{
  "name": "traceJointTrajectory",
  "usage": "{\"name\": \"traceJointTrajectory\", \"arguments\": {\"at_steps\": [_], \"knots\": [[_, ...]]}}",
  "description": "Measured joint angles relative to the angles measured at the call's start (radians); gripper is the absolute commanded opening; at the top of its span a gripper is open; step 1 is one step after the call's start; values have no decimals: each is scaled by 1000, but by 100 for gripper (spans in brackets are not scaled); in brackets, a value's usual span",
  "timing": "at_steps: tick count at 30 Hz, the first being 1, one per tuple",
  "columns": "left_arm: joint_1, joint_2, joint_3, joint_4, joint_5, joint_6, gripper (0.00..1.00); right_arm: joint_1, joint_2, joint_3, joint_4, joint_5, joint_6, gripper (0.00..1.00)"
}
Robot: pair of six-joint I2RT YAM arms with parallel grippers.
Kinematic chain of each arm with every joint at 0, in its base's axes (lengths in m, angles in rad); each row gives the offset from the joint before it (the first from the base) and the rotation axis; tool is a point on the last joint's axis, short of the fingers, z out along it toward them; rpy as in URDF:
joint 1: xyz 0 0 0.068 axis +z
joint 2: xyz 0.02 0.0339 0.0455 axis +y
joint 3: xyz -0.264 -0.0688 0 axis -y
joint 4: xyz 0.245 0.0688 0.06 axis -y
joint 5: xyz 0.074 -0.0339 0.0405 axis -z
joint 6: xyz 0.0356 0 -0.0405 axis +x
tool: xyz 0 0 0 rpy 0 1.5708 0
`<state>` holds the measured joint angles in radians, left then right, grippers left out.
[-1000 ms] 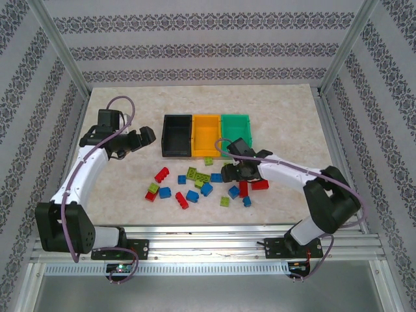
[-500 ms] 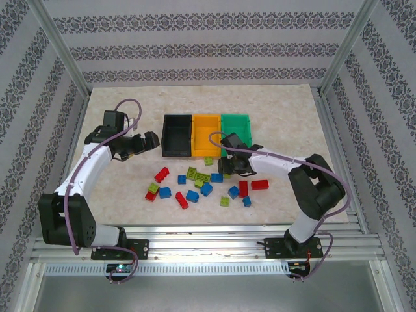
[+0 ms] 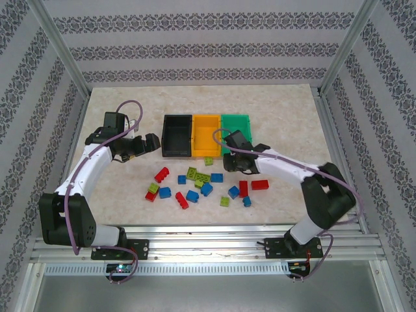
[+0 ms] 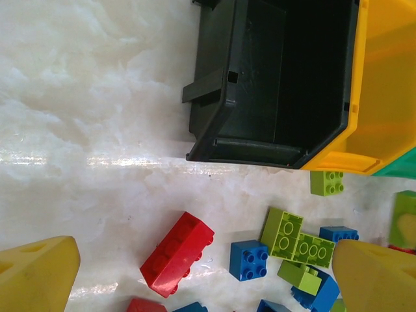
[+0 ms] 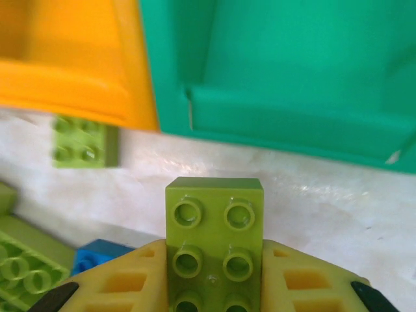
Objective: Sort the legos into containers by color
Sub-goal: Pick up the lego from the center of the table, then place the lego in the container.
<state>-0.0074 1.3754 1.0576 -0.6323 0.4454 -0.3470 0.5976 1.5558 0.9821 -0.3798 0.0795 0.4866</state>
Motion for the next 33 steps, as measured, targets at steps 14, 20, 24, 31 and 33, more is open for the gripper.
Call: {"name": "traceJointTrajectory", "arguments": {"at_steps": [14,20,24,31,33], "knots": [[0,1,0,-1,19,10,97,-189,74,253,-12,-13,-103,51],[0,6,0,-5,19,20,94,-176,60,212,-8,-42,-120,51],[0,6,0,-5,26,26,94,-141,0,121,-10,-51,-132,52],[-6,22,0,-8,34,27,91,-36,-130,-22,-25,-63,-150,52],[-7,29,0,-9,34,29,88,-23,-155,-61,-19,-72,-150,52]]}}
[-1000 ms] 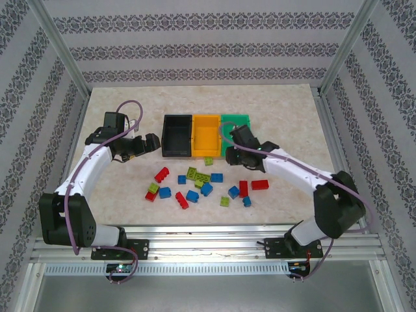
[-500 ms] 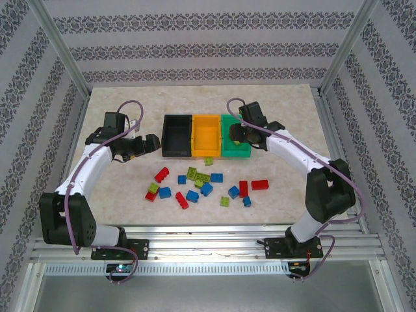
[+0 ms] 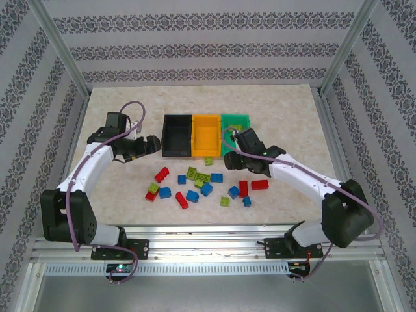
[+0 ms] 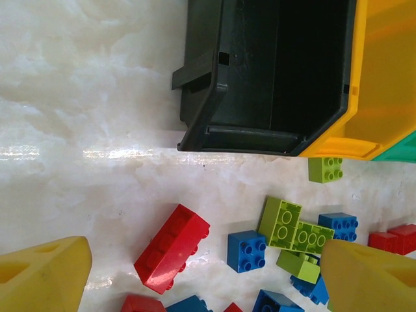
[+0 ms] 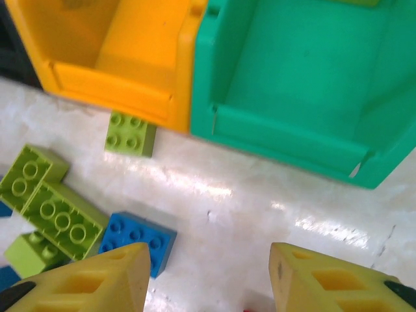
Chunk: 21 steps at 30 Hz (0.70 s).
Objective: Sort the legos into containers by color
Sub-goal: Pick up the lego from the center of the table.
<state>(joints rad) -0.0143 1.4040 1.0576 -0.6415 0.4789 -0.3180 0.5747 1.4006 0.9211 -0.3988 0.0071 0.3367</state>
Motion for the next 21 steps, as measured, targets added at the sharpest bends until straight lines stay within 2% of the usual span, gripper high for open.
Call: {"name": "traceJointTrajectory", "arguments": {"at_steps": [5,12,19,21], "knots": [[-27,36,11,-38,-46,7,83,20,-6,-49,22,-4,1,53],[-145,174,61,-127,-120,56,67,52,-3,-51,48,5,4,53],[-209,246,80,-185,-173,98,63,58,-14,-81,63,27,4,53],[-216,256,82,-193,-189,106,60,58,-15,-88,63,31,4,53]]}}
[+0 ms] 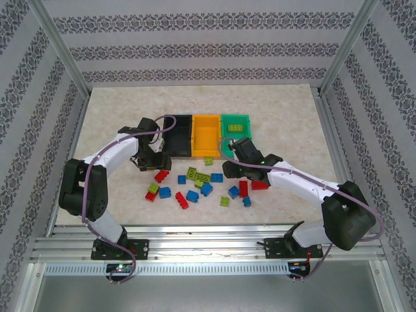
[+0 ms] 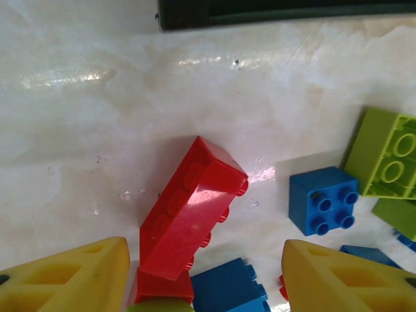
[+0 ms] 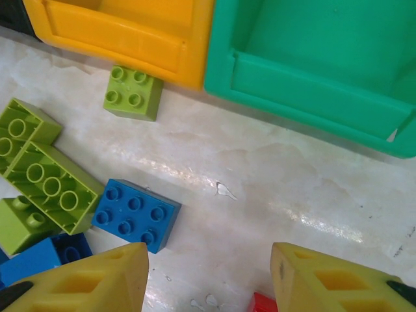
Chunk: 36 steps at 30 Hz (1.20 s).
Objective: Sort the legos into containers by color
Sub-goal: Pick up the lego from the center of the table, then place the lego in the container.
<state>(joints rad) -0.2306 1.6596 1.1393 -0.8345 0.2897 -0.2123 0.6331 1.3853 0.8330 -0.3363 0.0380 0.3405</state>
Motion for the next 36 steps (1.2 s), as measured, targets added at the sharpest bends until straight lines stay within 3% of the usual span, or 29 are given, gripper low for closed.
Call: {"name": "traceJointTrajectory", "arguments": {"at_steps": [9,13,16,19,29,34,36], "knots": [[-52,137,45,-25,-39,41,51,0,-16,-16,35,3,0,53],[-56,159,48,-39,-66,54,39,0,-26,-26,48,6,0,53],[-56,158,51,-42,-78,58,25,0,-42,-35,55,8,0,53],[-56,146,52,-43,-84,68,20,0,-68,-60,60,18,0,53],[-56,-77,80,20,-55,58,10,-25,-163,-88,45,33,-11,54],[-56,26,296,25,-47,43,11,-78,-215,-130,34,22,-7,54],[-56,95,386,27,-48,43,17,-95,-222,-142,28,10,-5,54]]}}
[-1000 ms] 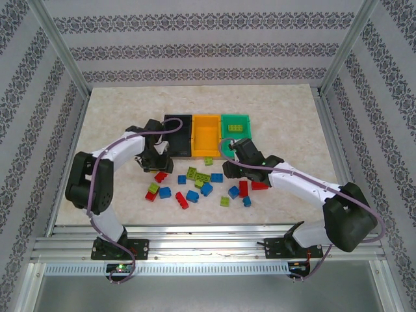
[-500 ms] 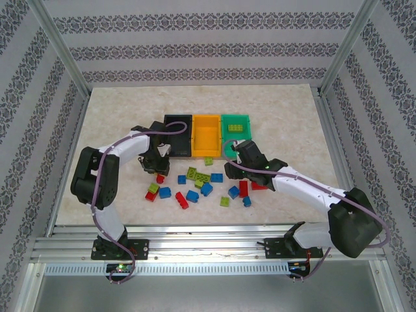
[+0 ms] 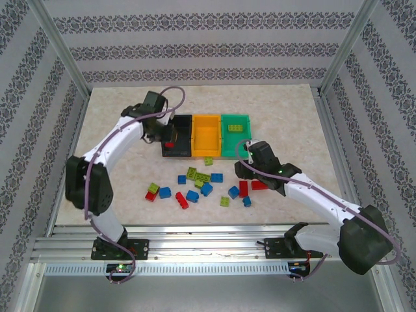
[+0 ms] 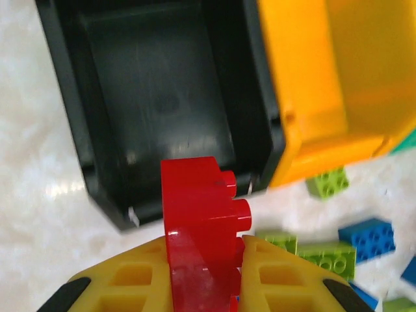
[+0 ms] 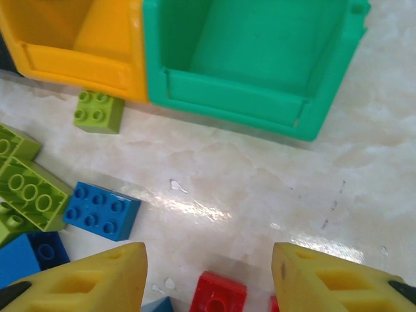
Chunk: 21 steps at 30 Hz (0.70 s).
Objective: Sort the legos into containers by color
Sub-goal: Place the lego in the container.
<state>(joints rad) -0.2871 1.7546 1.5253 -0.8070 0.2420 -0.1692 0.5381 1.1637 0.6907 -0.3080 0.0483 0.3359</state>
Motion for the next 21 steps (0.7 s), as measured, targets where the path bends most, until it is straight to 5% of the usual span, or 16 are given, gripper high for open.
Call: {"name": "traceJointTrajectory", "arguments": {"at_steps": [6,21], "knots": [[0,188,173,-24,-22,0,63,-42,-72,-45,-41,-31,21,57],[27,106,91,-33,54,5,65,-92,-268,-136,-271,-13,455,60]]}}
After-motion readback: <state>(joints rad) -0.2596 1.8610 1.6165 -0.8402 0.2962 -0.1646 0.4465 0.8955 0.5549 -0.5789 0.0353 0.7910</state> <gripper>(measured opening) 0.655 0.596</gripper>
